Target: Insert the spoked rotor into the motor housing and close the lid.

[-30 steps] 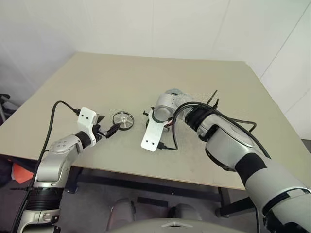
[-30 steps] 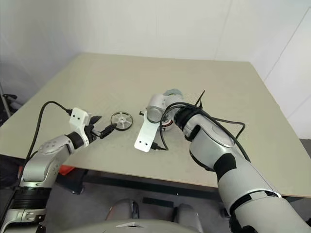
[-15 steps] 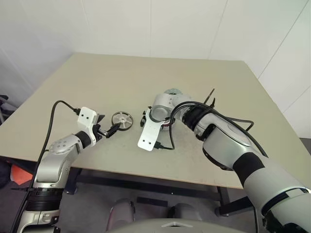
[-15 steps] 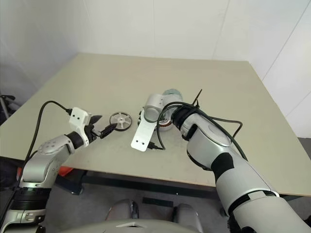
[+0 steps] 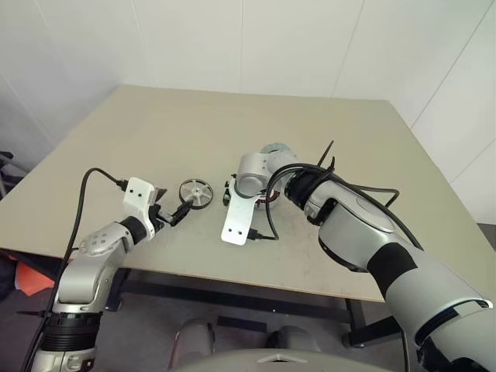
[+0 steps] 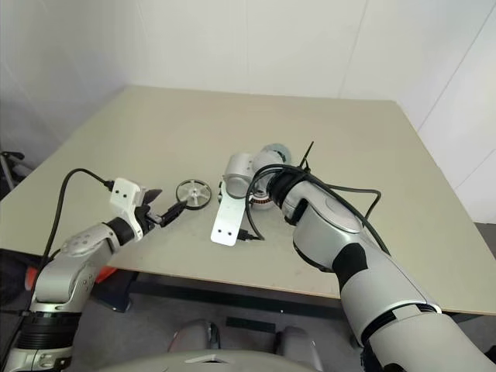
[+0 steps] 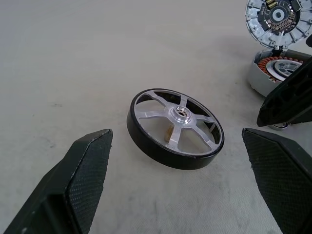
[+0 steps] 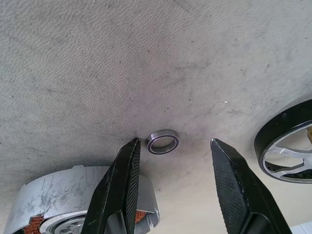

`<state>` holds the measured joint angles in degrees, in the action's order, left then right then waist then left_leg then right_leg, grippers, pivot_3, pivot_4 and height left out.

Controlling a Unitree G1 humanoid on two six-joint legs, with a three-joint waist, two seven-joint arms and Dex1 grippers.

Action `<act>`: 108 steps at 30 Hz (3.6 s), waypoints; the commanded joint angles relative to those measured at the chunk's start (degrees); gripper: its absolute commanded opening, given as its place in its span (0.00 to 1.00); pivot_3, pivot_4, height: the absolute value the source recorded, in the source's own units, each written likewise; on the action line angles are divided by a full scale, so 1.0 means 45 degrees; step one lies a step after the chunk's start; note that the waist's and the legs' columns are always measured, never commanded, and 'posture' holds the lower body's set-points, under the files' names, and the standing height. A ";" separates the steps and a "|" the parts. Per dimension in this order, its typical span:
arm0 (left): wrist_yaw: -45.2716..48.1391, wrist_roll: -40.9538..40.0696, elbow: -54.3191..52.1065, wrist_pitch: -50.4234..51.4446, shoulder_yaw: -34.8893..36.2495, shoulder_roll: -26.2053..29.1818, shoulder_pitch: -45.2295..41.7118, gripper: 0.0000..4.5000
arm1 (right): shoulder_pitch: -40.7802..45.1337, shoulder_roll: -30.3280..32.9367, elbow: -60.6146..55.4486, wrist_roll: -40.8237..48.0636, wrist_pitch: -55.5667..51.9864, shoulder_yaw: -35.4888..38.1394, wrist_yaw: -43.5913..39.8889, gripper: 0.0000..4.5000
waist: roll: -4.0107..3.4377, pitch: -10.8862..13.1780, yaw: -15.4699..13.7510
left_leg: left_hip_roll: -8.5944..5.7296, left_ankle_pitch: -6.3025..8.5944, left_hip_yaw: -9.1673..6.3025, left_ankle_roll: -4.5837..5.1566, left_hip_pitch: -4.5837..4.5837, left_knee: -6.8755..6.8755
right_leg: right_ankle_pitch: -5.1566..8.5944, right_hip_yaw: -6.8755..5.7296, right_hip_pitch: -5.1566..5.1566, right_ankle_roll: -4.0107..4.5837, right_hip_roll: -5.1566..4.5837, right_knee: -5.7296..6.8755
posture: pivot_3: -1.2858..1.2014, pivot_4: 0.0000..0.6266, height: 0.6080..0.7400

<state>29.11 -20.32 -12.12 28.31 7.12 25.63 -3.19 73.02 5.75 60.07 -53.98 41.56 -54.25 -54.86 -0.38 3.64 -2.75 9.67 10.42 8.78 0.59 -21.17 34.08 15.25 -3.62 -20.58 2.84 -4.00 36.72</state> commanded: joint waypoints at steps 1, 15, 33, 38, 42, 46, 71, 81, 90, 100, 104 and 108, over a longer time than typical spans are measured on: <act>-0.0194 -0.0184 -0.0779 0.0054 0.0264 -0.0063 0.0121 1.00 | -0.0772 0.0119 0.0983 -0.0504 0.0372 -0.0815 -0.0326 0.58 | -0.0005 -0.0001 0.0000 | 0.0000 0.0000 0.0000 0.0000 0.0000 0.0000 | 0.0000 0.0000 -0.0001 0.0000 0.0000 0.0000 | 0.52 0.00 1.00; -0.0214 -0.0278 -0.0852 0.0326 0.0150 -0.0010 0.0028 1.00 | -0.0760 0.0180 0.1157 -0.0281 0.0370 -0.0544 -0.0522 0.20 | -0.0027 -0.0032 0.0044 | -0.0001 0.0003 -0.0001 -0.0001 0.0008 -0.0013 | 0.0007 0.0010 -0.0018 -0.0011 0.0006 0.0000 | 0.52 0.00 1.00; 0.0531 -0.0146 0.0176 0.0360 -0.0430 0.0069 -0.1219 1.00 | -0.1913 0.1610 -0.4132 0.5281 -0.2564 0.3205 -0.5222 0.20 | -0.0001 -0.0024 0.0044 | 0.0017 0.0053 0.0005 0.0071 -0.0274 0.0005 | -0.0045 0.0035 -0.0177 0.0075 0.0058 -0.0026 | 0.52 0.00 1.00; 0.0790 -0.0099 0.0657 0.0232 -0.0791 -0.0061 -0.1753 1.00 | -0.2263 0.2062 -0.6277 0.6892 -0.5371 0.4436 -0.6414 0.20 | 0.0009 -0.0015 0.0058 | 0.0042 0.0040 0.0004 0.0109 -0.0451 0.0039 | -0.0049 0.0030 -0.0354 0.0074 0.0084 -0.0007 | 0.52 0.00 1.00; 0.1045 -0.0044 0.1026 0.0121 -0.1050 -0.0074 -0.2134 1.00 | -0.2336 0.2427 -0.7185 0.7533 -0.7090 0.5132 -0.6459 0.20 | 0.0014 -0.0011 -0.0003 | 0.0052 0.0059 0.0003 0.0059 -0.0429 0.0039 | -0.0045 0.0022 -0.0329 0.0080 0.0088 -0.0008 | 0.52 0.00 1.00; 0.1277 -0.0012 0.1291 0.0062 -0.1218 -0.0052 -0.2422 1.00 | -0.2467 0.2660 -0.7548 0.7546 -0.7747 0.5253 -0.6088 0.20 | 0.0016 -0.0010 -0.0027 | 0.0051 0.0042 0.0003 0.0033 -0.0416 0.0044 | -0.0046 0.0023 -0.0317 0.0081 0.0086 -0.0010 | 0.52 0.00 1.00; 0.1575 0.0057 0.1029 0.0018 -0.0609 0.0682 -0.1947 1.00 | -0.1998 0.0955 -0.3643 0.5387 -0.5461 0.2544 -0.3544 0.20 | 0.0017 -0.0010 0.0009 | 0.0053 0.0025 -0.0001 0.0007 -0.0373 0.0051 | -0.0053 0.0022 -0.0288 0.0091 0.0087 0.0014 | 0.52 0.00 1.00; 0.1425 0.0006 0.0618 0.0133 -0.0363 0.0722 -0.1547 1.00 | -0.0789 0.0646 -0.1262 0.4628 -0.3677 0.2381 -0.2877 0.20 | 0.0016 -0.0009 0.0013 | 0.0052 0.0023 -0.0001 0.0003 -0.0371 0.0054 | -0.0057 0.0022 -0.0283 0.0098 0.0086 0.0019 | 0.52 0.00 1.00; 0.1384 0.0026 0.0681 0.0160 -0.0519 0.0614 -0.1721 1.00 | -0.0407 0.0895 -0.0919 0.4333 -0.2834 0.2436 -0.3177 0.20 | 0.0015 -0.0009 0.0034 | 0.0056 0.0023 -0.0002 0.0006 -0.0372 0.0056 | -0.0057 0.0021 -0.0285 0.0098 0.0088 0.0019 | 0.52 0.00 1.00; 0.1424 0.0053 0.0743 0.0148 -0.0535 0.0623 -0.1775 1.00 | -0.0270 0.0608 -0.0339 0.3961 -0.2822 0.2471 -0.2719 0.20 | 0.0015 -0.0009 0.0036 | 0.0064 0.0022 -0.0002 0.0006 -0.0371 0.0068 | -0.0059 0.0020 -0.0285 0.0102 0.0093 0.0029 | 0.52 0.00 1.00; 0.1385 0.0047 0.0683 0.0159 -0.0506 0.0616 -0.1699 1.00 | -0.0159 0.0519 -0.0032 0.3801 -0.2745 0.2408 -0.2585 0.20 | 0.0013 -0.0008 0.0036 | 0.0082 0.0023 -0.0002 0.0006 -0.0373 0.0089 | -0.0066 0.0020 -0.0285 0.0115 0.0108 0.0032 | 0.52 0.00 1.00; 0.1345 0.0041 0.0637 0.0173 -0.0474 0.0617 -0.1663 1.00 | -0.0149 0.0398 0.0239 0.3614 -0.2610 0.2281 -0.2604 0.20 | 0.0013 -0.0007 0.0036 | 0.0098 0.0023 -0.0002 0.0005 -0.0374 0.0101 | -0.0071 0.0020 -0.0283 0.0122 0.0123 0.0033 | 0.52 0.00 1.00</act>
<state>35.36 -19.98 -7.37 29.39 4.34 28.07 -10.26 70.78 7.73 60.97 -37.19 29.27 -43.56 -66.81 -0.32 3.61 -2.58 10.14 10.52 8.77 0.61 -22.85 34.54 14.93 -3.53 -21.86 3.40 -3.43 36.87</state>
